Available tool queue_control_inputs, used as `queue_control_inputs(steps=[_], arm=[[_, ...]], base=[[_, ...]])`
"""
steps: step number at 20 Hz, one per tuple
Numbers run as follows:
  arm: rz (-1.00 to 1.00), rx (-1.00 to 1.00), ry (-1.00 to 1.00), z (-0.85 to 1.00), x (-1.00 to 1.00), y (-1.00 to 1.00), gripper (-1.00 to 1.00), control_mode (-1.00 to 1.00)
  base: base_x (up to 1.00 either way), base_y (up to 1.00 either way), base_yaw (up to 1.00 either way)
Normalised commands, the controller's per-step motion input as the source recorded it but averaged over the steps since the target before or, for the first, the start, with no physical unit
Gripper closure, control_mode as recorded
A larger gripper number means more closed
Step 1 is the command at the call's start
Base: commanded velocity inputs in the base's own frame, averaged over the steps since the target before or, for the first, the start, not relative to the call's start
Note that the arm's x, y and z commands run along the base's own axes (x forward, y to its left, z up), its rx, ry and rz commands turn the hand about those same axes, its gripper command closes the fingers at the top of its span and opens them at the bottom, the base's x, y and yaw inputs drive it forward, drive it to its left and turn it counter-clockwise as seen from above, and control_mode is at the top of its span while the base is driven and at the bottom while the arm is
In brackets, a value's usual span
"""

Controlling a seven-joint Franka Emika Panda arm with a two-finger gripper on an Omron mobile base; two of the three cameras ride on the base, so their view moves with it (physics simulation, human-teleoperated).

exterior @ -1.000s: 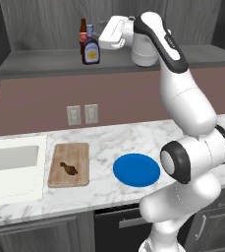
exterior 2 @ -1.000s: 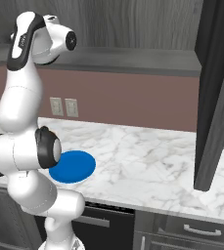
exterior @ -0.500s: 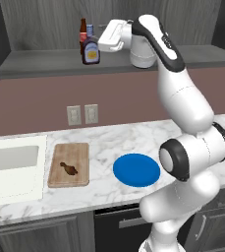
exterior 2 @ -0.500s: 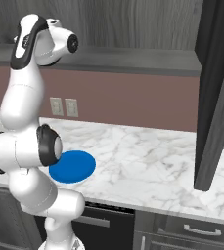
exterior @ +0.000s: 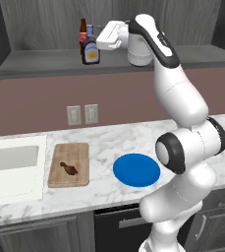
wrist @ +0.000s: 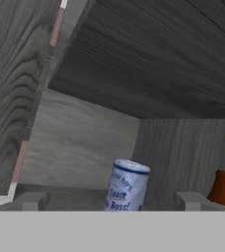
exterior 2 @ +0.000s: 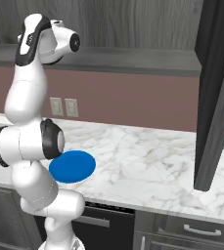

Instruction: Pick the chicken drumstick from the plate and place it on the cutting board. Then pick the condiment bottle from the cabinet and place it next to the cutting board.

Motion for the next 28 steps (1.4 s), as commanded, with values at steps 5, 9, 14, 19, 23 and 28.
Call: queue_control_inputs(steps=[5,9,14,19,23,28], arm=[[0.0,0.0,0.04,0.0,0.18,0.0,-1.0,-1.0],[0.0,0.02,0.02,0.0,0.11,0.0,-1.0,-1.0],[0.0,0.03,0.0,0.0,0.02,0.03,-1.0,-1.0],[0.0,0.04,0.0,0.0,-0.01,0.1,-1.0,-1.0],[0.0,0.02,0.0,0.0,-0.03,0.16,-1.0,-1.0],[0.0,0.0,0.0,0.0,0.0,0.1,-1.0,-1.0]], base=[[0.0,0.0,0.0],[0.0,0.0,0.0],[0.0,0.0,0.0],[0.0,0.0,0.0],[0.0,0.0,0.0],[0.0,0.0,0.0]])
